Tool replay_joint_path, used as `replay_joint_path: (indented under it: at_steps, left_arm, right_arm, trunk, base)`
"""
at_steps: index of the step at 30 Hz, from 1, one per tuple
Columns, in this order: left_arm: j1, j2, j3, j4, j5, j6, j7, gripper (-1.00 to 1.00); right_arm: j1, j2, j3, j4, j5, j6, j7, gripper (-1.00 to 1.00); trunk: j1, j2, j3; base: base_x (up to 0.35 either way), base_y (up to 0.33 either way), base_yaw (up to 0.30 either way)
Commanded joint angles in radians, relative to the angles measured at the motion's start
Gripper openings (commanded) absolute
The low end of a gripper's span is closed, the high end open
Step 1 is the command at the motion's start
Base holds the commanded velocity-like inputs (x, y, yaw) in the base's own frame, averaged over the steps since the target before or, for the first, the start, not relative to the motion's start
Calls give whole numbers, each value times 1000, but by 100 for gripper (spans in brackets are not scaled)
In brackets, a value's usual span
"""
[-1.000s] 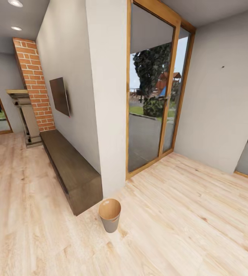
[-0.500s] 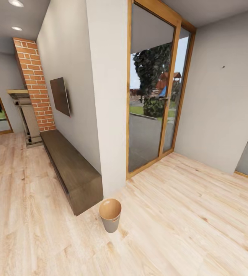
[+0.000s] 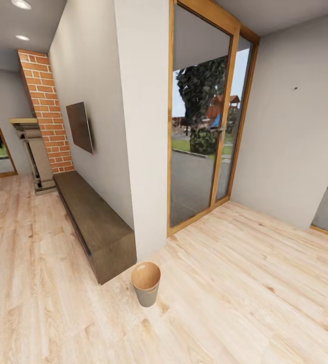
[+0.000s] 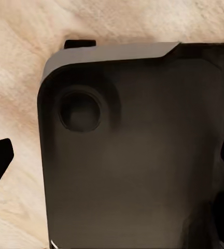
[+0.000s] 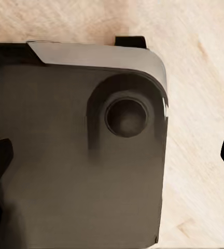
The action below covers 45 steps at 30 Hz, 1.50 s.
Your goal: Put the three can of soda from the living room inside the tash can in the kitchen.
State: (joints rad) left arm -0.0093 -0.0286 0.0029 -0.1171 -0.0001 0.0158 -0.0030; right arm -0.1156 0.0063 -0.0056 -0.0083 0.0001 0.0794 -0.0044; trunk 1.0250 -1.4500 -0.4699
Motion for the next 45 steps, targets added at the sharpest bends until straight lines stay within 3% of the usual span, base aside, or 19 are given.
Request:
replay_joint_path:
  at_steps: [1,9,10,14,17,23,27,35,45]
  left_arm:
    - [0,-1,0,-12,0,7,0,100]
    - [0,-3,1,-243,1,178,0,100]
    - [0,-4,2,-315,1,226,0,100]
    - [0,-4,3,-455,2,327,0,100]
    - [0,-5,4,-504,8,372,0,100]
    - [-1,-4,1,-533,78,410,-1,100]
    - [-7,-3,-1,-541,104,436,0,100]
    - [-25,0,0,-547,122,479,-1,100]
    - [-27,-2,0,-547,124,485,0,100]
  right_arm:
    - [-12,1,0,-2,0,19,0,100]
    - [-94,12,4,-82,6,183,-2,100]
    - [-104,15,5,-116,7,231,-3,100]
    - [-115,18,7,-223,7,345,-5,100]
    - [-119,23,10,-296,8,416,-7,100]
    - [-122,49,24,-345,19,464,-29,100]
    - [-123,56,35,-355,23,464,-43,100]
    - [-123,57,30,-357,13,469,-46,100]
    - [-123,59,29,-358,12,470,-45,100]
  trunk:
    - [0,0,0]
    - [0,0,0]
    - [0,0,0]
    - [0,0,0]
    - [0,0,0]
    - [0,0,0]
    - [0,0,0]
    - [0,0,0]
    - [0,0,-5]
  base:
    - [0,0,0]
    - [0,0,0]
    - [0,0,0]
    - [0,0,0]
    - [0,0,0]
    - [0,0,0]
    - [0,0,0]
    - [0,0,13]
    - [0,0,188]
